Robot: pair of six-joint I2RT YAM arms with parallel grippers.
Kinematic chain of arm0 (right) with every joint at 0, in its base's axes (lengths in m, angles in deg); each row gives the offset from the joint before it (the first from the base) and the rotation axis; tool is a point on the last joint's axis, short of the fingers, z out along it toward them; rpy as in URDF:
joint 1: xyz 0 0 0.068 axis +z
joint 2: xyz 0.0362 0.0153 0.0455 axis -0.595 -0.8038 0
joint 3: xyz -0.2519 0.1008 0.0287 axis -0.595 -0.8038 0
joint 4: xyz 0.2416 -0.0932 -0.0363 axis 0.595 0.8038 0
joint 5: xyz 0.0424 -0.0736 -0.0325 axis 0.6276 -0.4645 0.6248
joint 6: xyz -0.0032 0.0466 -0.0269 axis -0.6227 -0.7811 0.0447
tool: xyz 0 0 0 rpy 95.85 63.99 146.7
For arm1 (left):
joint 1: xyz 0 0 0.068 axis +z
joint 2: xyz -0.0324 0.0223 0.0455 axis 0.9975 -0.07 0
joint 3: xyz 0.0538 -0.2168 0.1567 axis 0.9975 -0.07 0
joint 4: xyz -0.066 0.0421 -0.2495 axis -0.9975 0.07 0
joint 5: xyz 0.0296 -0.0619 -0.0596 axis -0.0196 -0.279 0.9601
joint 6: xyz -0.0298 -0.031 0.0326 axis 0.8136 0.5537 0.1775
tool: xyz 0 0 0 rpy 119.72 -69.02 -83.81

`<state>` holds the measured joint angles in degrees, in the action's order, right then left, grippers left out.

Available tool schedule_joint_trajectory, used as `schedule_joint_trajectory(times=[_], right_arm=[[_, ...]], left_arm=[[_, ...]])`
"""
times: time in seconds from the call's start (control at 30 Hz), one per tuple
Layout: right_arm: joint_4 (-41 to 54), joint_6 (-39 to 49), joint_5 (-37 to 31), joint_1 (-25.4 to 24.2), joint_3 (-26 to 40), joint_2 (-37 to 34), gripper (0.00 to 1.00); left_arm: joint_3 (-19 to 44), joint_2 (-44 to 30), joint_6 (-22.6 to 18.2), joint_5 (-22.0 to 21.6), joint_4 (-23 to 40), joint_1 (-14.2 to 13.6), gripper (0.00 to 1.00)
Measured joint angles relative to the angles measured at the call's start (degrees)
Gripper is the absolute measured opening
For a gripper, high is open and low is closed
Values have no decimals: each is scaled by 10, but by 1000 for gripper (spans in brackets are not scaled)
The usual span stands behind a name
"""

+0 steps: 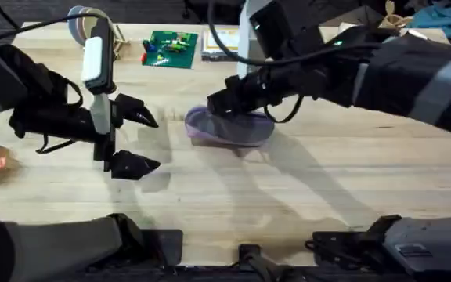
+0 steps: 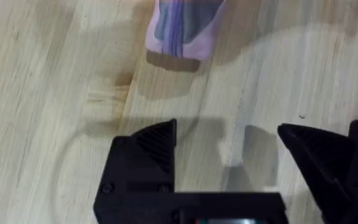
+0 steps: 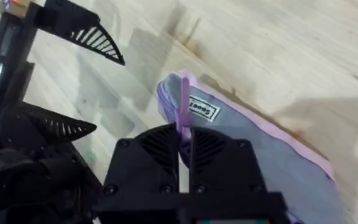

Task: Unzip the bag, pick up the pens from the table one at a time and place them inside, then zip the bag closed.

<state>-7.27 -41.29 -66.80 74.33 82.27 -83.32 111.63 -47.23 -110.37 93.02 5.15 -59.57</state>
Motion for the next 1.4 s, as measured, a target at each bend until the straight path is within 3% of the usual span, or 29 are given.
schedule_joint_trajectory(times=[0.43,0.83,1.0,1.13,1.4], right_arm=[[-24,0,-10,-20,0,83,75],[-27,2,-12,-24,0,89,81],[-40,44,-5,-24,6,96,106],[-37,100,-1,-24,53,117,106],[0,121,2,-24,59,120,110]], left_arm=[[0,0,0,0,0,0,993],[0,0,0,0,0,0,994],[0,0,0,0,0,0,993],[0,0,0,0,0,0,994],[0,0,0,0,0,0,994]])
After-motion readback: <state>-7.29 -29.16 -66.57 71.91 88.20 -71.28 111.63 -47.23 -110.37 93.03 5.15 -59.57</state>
